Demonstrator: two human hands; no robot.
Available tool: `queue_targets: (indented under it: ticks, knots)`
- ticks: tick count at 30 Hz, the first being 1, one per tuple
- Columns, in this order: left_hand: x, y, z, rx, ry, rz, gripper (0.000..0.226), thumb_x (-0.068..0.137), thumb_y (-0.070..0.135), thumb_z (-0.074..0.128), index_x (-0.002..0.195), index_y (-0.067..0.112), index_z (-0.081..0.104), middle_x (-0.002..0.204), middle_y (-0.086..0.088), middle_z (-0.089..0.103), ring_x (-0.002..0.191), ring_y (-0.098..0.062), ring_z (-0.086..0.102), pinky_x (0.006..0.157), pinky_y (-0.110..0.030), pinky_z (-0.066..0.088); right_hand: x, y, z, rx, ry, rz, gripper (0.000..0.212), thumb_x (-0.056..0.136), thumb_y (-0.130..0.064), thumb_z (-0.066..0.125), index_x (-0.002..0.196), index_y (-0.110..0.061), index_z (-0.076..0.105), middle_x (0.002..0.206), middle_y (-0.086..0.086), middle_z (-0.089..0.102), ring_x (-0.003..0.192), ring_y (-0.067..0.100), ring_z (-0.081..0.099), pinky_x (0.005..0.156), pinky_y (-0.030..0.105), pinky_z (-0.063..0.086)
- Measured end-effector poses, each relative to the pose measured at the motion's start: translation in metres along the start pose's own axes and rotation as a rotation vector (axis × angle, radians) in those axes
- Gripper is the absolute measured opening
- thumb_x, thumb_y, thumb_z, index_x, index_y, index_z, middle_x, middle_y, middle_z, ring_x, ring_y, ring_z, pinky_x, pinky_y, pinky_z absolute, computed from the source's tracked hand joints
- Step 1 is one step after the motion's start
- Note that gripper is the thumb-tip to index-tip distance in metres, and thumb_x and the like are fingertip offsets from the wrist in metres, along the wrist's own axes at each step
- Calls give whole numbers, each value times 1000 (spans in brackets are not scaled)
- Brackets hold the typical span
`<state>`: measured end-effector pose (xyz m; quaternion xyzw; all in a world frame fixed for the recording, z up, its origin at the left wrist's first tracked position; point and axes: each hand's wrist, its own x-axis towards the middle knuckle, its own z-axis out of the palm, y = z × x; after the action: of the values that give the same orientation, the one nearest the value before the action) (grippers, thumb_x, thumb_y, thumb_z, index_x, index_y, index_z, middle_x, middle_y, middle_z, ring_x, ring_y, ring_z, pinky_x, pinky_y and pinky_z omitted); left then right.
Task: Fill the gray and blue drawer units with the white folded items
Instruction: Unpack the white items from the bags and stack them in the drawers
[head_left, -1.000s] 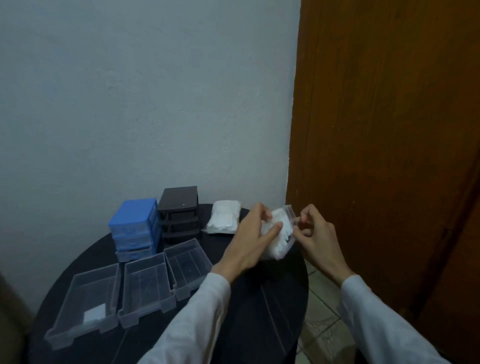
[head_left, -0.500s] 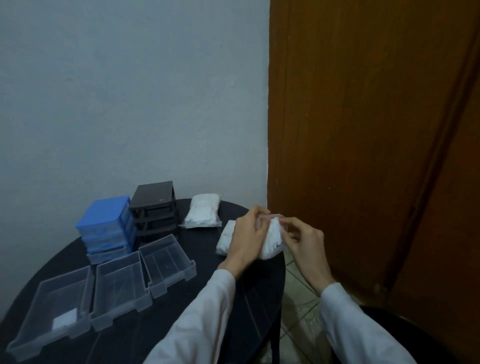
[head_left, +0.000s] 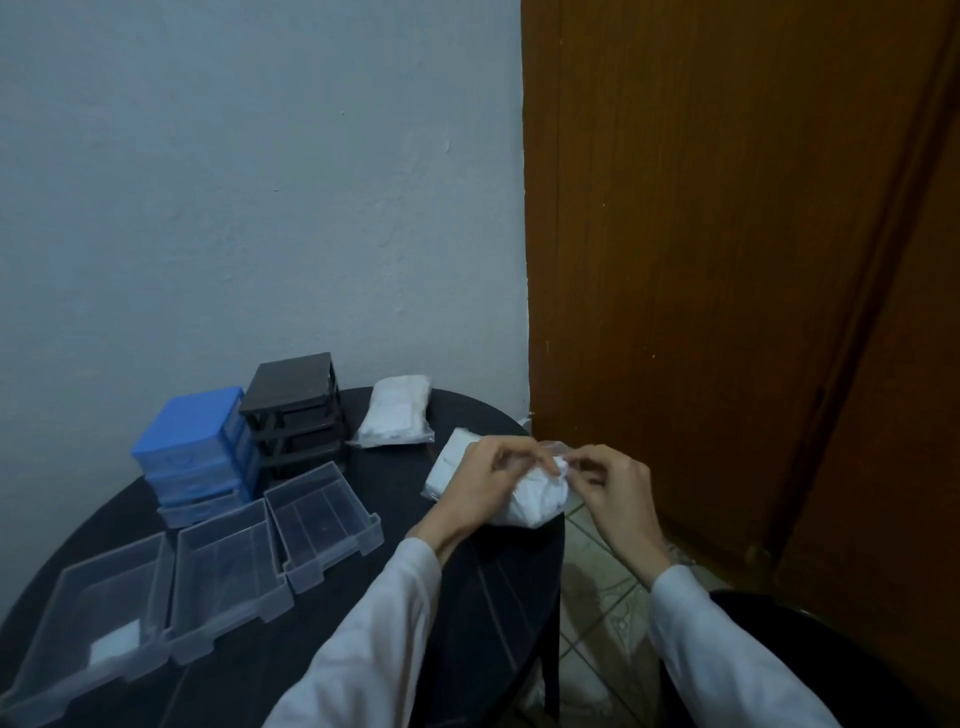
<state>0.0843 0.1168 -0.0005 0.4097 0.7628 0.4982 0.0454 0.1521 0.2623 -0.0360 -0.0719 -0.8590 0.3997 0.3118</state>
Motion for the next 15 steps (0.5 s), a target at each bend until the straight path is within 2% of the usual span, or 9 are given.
queue_targets:
  ticks: [5, 8, 10, 12, 15]
  knots:
    - [-2, -3, 5, 67, 47, -59, 28, 90, 5, 53, 107, 19, 70, 113, 9, 68, 108, -2, 59, 100, -28, 45, 0, 3, 1, 12, -15, 11, 14, 83, -2, 64, 94, -10, 69, 92, -4, 62, 85, 8, 60, 68, 10, 46]
    - [-4, -4, 8, 71, 93, -89, 21, 85, 18, 65, 105, 20, 70, 111, 8, 68, 105, -1, 60, 99, -28, 46, -2, 3, 1, 78, -63, 6, 12, 84, -7, 64, 94, -11, 68, 93, -5, 61, 84, 2, 59, 67, 6, 47]
    - [-5, -5, 9, 91, 100, -104, 29, 77, 24, 75, 105, 19, 70, 112, 7, 68, 105, -1, 60, 99, -27, 46, -4, 3, 2, 140, -136, 14, 16, 84, -9, 65, 100, -11, 67, 98, -4, 59, 87, 0, 58, 69, 4, 46]
    - [-5, -9, 9, 108, 108, -101, 34, 72, 20, 78, 105, 16, 70, 112, 5, 69, 105, -3, 60, 99, -30, 47, -4, 4, 3, 135, -191, 14, 21, 82, -11, 68, 103, -10, 66, 100, -4, 57, 89, 1, 59, 71, 5, 47]
    - [-5, -13, 12, 129, 129, -104, 32, 73, 14, 75, 105, 16, 71, 110, 4, 70, 104, -4, 61, 98, -32, 48, -1, 5, 5, 48, -206, -7, 15, 83, -12, 68, 98, -13, 65, 96, -9, 54, 86, 0, 57, 70, 3, 46]
